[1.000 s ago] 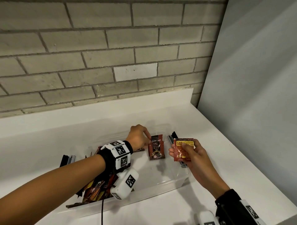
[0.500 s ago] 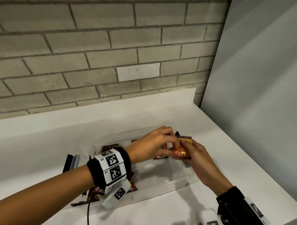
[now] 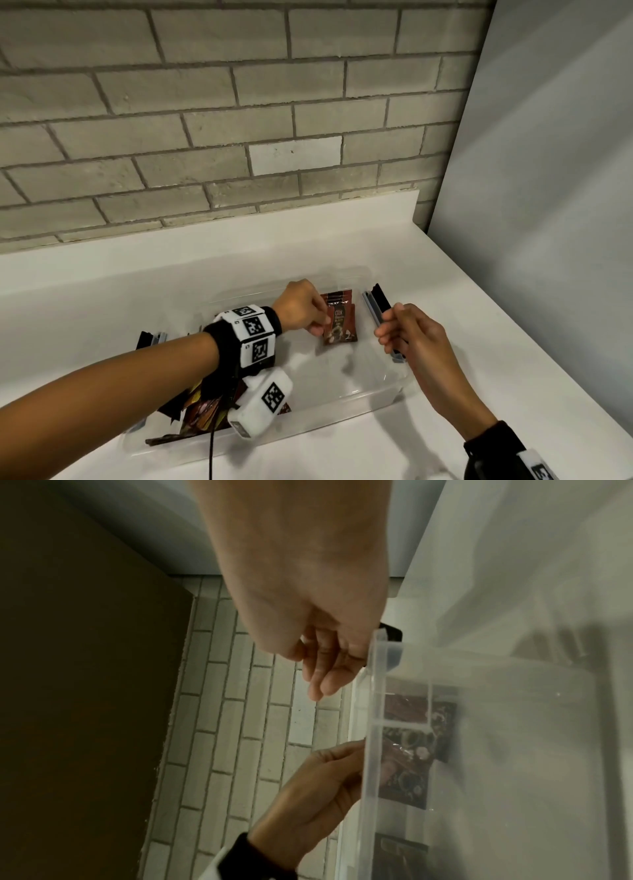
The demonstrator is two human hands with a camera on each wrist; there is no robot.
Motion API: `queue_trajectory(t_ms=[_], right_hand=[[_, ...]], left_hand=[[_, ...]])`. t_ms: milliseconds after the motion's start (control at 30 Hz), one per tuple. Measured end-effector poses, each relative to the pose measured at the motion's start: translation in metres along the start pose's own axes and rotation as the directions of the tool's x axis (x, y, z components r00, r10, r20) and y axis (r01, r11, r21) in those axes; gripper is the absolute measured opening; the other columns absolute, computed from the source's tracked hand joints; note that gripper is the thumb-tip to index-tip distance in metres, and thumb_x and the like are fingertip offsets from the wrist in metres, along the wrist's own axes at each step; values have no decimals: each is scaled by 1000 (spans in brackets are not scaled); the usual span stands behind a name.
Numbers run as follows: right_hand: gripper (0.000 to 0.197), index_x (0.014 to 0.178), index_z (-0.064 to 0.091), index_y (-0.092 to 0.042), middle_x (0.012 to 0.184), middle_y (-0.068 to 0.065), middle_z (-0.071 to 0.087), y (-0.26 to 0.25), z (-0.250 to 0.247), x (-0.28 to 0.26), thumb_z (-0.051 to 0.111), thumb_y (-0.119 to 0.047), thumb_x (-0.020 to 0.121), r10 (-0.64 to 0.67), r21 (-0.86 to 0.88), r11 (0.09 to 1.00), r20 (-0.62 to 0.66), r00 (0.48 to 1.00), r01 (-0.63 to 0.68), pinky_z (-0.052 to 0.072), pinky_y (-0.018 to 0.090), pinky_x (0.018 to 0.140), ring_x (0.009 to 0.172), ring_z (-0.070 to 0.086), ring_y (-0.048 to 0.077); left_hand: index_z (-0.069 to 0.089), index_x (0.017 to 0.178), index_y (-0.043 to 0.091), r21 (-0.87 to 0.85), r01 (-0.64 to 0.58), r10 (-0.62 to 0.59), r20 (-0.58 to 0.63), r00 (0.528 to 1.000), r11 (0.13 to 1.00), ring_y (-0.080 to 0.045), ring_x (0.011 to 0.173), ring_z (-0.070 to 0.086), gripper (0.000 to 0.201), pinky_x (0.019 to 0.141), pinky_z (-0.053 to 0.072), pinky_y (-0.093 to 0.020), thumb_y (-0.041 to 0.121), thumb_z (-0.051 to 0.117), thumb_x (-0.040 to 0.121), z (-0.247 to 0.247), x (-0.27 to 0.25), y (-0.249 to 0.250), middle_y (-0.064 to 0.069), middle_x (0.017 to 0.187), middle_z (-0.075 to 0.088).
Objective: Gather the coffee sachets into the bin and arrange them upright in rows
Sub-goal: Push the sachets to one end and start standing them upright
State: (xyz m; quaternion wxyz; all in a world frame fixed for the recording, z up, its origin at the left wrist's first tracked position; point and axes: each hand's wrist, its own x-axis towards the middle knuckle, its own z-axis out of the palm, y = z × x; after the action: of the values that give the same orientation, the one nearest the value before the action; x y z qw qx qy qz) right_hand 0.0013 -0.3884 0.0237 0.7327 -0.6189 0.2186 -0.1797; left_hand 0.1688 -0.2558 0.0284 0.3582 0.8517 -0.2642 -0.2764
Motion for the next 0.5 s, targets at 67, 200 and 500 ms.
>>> queue_trajectory(t_ms=[67, 200, 500], right_hand=[[30, 86, 61, -1, 65, 10, 63, -3, 1, -3, 44, -21, 101, -7, -82, 997, 28, 1000, 9, 43, 21, 52, 56, 53, 14], [20, 85, 63, -8, 60, 2, 63, -17, 11, -6, 51, -19, 98, 27, -354, 933, 237, 971, 60, 39, 18, 50, 54, 52, 12], [17, 101, 60, -10, 76, -5, 53, -28, 69, -9, 48, -22, 98, 383, -725, 384, 688, 616, 571, 40, 24, 64, 69, 50, 10]], left_hand=[[71, 88, -8, 5, 36, -36, 22, 999, 999, -10, 50, 64, 11, 71, 60, -31, -1, 73, 80, 5, 7, -3, -23, 83, 72], [71, 80, -9, 88, 95, -95, 2, 995, 992, -8, 40, 59, 9, 73, 60, -38, -1, 72, 77, 10, 17, -7, -4, 49, 65], [57, 62, 9, 238, 146, -140, -40, 989, 960, -15, 53, 61, 29, 53, 53, -24, 22, 79, 77, 7, 11, 3, -5, 66, 66]])
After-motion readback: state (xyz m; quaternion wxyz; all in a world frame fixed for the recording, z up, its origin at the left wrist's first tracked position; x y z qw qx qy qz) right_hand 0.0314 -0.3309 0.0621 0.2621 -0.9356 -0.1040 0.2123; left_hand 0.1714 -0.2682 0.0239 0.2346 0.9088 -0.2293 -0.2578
